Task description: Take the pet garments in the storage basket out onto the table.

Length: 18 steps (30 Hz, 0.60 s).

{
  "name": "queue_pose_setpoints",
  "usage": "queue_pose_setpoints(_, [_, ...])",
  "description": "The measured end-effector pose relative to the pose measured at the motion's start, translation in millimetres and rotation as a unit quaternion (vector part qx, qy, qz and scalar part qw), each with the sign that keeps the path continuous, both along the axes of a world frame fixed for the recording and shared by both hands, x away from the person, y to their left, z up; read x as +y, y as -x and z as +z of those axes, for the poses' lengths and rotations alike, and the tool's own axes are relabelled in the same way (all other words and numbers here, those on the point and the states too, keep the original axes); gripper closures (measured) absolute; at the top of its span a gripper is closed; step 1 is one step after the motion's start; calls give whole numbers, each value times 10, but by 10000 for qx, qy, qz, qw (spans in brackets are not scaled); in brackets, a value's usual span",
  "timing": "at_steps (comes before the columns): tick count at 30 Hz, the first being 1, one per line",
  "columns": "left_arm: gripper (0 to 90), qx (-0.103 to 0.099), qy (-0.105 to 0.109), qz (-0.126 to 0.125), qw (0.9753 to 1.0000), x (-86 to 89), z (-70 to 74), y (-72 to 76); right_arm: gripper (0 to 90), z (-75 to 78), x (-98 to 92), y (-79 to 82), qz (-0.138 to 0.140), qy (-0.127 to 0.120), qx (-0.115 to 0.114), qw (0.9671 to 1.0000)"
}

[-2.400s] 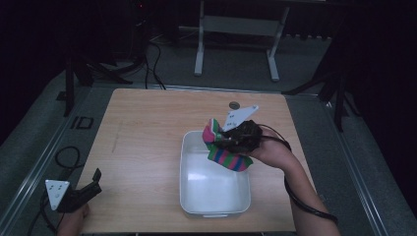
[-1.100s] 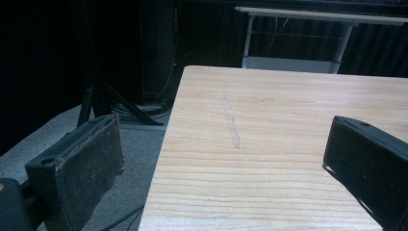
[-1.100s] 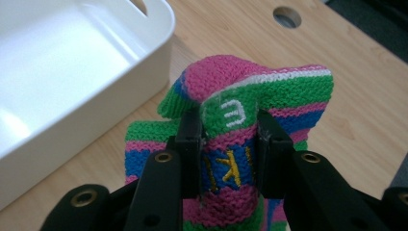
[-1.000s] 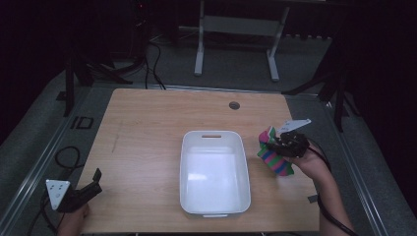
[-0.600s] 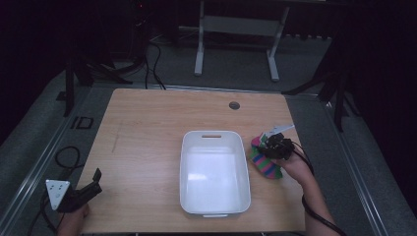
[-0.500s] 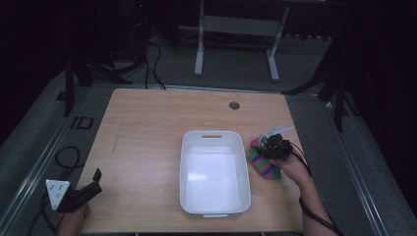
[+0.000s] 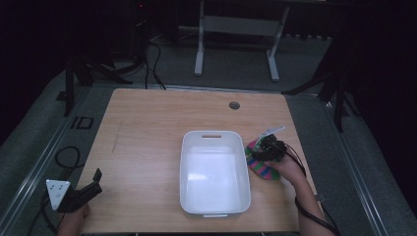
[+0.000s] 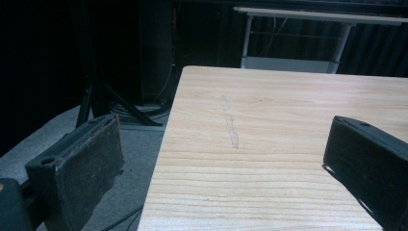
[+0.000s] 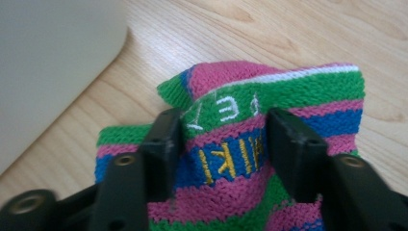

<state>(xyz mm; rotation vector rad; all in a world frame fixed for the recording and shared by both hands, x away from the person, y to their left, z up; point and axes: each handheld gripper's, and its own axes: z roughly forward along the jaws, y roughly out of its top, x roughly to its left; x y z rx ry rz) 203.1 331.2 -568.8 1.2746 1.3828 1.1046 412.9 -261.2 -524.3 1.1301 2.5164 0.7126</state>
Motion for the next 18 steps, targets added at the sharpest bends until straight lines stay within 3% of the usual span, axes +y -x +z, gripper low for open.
queue_pose_setpoints(3, [10, 8, -12, 0, 10000, -2, 1, 1, 326, 83, 10, 44, 86, -25, 5, 10000])
queue_pose_setpoints(8, [9, -2, -8, 5, 10000, -2, 0, 1, 186, 231, -39, 163, 86, -156, -212, 9996])
queue_pose_setpoints(11, [9, 0, -13, 4, 10000, -2, 1, 2, 117, 300, -156, 239, -52, -455, -333, 9984])
queue_pose_setpoints(18, [9, 5, -17, 10, 10000, -4, 1, 3, 108, 307, -477, 456, -359, -791, -605, 9944])
